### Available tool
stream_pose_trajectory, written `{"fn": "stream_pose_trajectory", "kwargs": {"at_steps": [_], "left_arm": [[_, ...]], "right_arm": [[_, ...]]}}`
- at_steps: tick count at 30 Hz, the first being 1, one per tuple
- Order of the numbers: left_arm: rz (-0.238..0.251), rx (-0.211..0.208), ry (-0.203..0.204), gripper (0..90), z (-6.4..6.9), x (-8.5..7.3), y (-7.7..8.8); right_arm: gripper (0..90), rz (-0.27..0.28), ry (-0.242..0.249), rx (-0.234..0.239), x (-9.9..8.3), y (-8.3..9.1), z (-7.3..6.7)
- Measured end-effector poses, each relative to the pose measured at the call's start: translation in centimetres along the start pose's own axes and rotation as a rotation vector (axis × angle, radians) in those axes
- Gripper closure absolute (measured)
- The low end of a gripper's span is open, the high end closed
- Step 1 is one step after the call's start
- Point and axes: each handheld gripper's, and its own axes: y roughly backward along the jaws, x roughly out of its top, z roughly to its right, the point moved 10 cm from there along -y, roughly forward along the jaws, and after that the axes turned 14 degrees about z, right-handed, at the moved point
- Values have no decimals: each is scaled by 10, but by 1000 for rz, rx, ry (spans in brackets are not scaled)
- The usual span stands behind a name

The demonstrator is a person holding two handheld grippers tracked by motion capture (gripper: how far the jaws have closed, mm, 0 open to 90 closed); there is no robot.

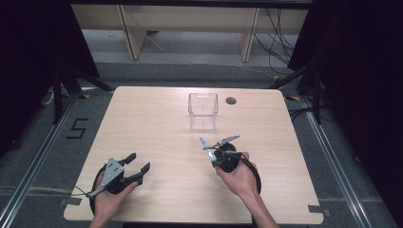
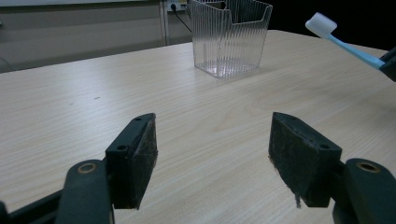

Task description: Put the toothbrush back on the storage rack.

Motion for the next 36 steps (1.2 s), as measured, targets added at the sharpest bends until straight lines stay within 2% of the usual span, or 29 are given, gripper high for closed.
{"fn": "stream_pose_trajectory", "kwargs": {"at_steps": [1, 3, 6, 7, 8, 9, 11, 13, 15, 16, 18, 19, 22, 23, 24, 25, 27, 29, 30, 32, 33, 35, 36], "left_arm": [[9, -5, 2, 320, 0, 0, 0], [-10, 4, -3, 320, 0, 0, 2], [-9, 8, -2, 320, -1, 0, 1], [9, -3, -3, 320, -1, 1, -1], [-9, 5, -5, 320, -1, 0, 0], [-9, 3, -5, 320, 0, 0, 0], [-12, 0, -8, 320, 1, 0, 0], [-13, 0, -10, 320, 1, 0, 0], [-10, 4, -8, 320, 0, 0, 1], [11, -6, -7, 320, 0, 1, -1], [-9, 6, -5, 320, 0, 0, 2], [-9, 6, -6, 320, -1, 0, 2], [-8, 10, -6, 320, -2, 1, 3], [-7, 10, -5, 320, -2, 1, 3], [-8, 10, -6, 320, -2, 1, 3], [9, 3, -3, 319, -2, 2, 2], [10, 3, -3, 320, -2, 2, 2], [-6, 11, -4, 320, -3, 1, 3], [-7, 11, -4, 320, -3, 1, 3], [-7, 11, -4, 319, -3, 1, 3], [-7, 11, -4, 320, -3, 1, 3], [-7, 11, -4, 320, -3, 1, 3], [-8, 11, -5, 319, -3, 1, 3]], "right_arm": [[796, 7, -3, 5, 0, 0, 0], [796, 37, -17, 3, 2, 0, 2], [796, 60, -32, -7, 1, 3, 6], [796, 67, -36, -17, 1, 3, 8], [796, 71, -34, -8, 1, 4, 9], [796, 75, -49, -7, 1, 5, 8], [796, 95, -48, -9, 2, 6, 10], [796, 140, -3, 5, 5, 5, 13], [796, 158, -25, 18, 6, 7, 11], [796, 172, -8, 14, 6, 8, 13], [796, 191, -18, 12, 7, 9, 12], [796, 219, 12, 17, 10, 8, 14], [796, 253, -22, 13, 12, 11, 13], [796, 290, 5, 15, 14, 10, 15], [796, 304, 6, 29, 16, 11, 14], [796, 307, -18, 13, 16, 12, 15], [796, 348, -4, 16, 19, 13, 18], [796, 374, -16, 14, 21, 14, 20], [796, 397, -43, 26, 23, 14, 18], [796, 428, -21, 8, 26, 15, 24], [796, 438, -51, 15, 27, 16, 22], [796, 472, -29, 7, 30, 16, 27], [796, 491, -37, 12, 31, 16, 27]]}}
